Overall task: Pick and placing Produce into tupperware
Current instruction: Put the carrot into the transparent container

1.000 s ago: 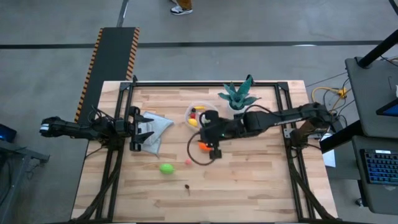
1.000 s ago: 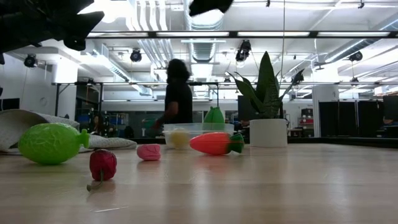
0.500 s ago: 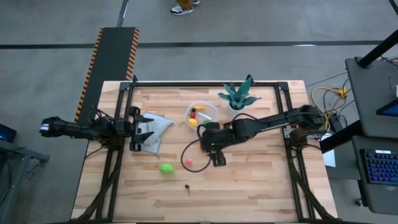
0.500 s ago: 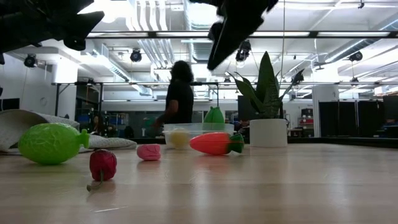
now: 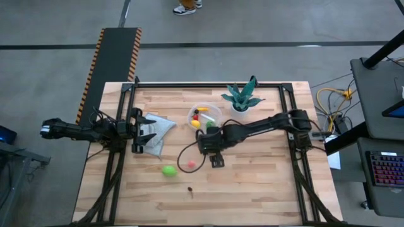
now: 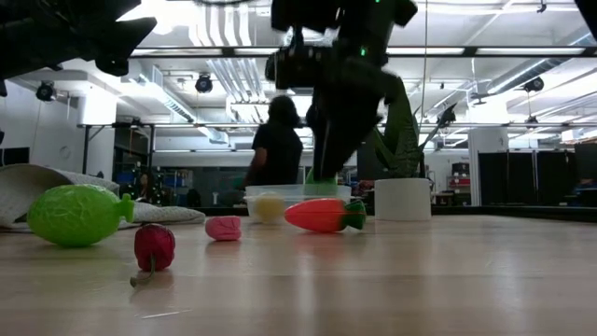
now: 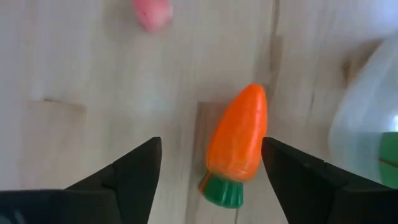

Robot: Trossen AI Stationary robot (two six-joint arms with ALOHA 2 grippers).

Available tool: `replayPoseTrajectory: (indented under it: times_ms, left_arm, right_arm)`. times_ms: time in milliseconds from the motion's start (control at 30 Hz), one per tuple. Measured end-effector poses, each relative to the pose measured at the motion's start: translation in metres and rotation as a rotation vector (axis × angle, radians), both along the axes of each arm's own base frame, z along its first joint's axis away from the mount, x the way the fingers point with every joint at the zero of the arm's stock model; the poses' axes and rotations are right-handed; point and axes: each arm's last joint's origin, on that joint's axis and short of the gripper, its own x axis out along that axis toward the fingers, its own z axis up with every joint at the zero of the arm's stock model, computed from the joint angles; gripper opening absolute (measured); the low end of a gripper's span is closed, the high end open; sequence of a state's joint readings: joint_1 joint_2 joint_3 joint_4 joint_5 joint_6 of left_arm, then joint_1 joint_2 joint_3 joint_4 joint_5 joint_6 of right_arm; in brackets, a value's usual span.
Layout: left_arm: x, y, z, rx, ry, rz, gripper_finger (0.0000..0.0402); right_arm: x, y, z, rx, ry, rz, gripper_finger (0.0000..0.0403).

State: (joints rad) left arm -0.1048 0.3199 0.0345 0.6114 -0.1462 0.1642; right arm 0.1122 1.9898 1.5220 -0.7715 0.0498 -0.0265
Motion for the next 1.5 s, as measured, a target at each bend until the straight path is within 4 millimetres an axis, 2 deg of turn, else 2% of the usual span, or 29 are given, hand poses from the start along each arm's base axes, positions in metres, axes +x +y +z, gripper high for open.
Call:
replayPoseTrajectory:
  times_ms: [233,467,700,933,1333,1500]
  left_arm:
    - [0.0,0.0,0.0,0.0,0.0,0.0,0.0231]
    - [0.0,0.0,0.0,0.0,0.0,0.0,0.0231]
    - [0.0,0.0,0.0,0.0,0.0,0.0,0.0231]
    - [0.0,0.0,0.0,0.0,0.0,0.0,0.0231]
    - [0.0,0.0,0.0,0.0,0.0,0.0,0.0231]
    - [0.0,0.0,0.0,0.0,0.0,0.0,0.0231]
  right_arm:
    - [0.007,-0.014,-0.027,-0.006,0.067,-0.047,0.0266]
    - [0.01,-0.026,-0.039,0.001,0.093,-0.089,0.0267]
    - [0.013,-0.025,-0.048,0.015,0.095,-0.086,0.0261]
    - [0.014,-0.025,-0.053,0.021,0.102,-0.093,0.0239]
    - [0.015,-0.025,-0.053,0.041,0.099,-0.133,0.0174]
    - [0.015,-0.024,-0.053,0.043,0.099,-0.136,0.0168]
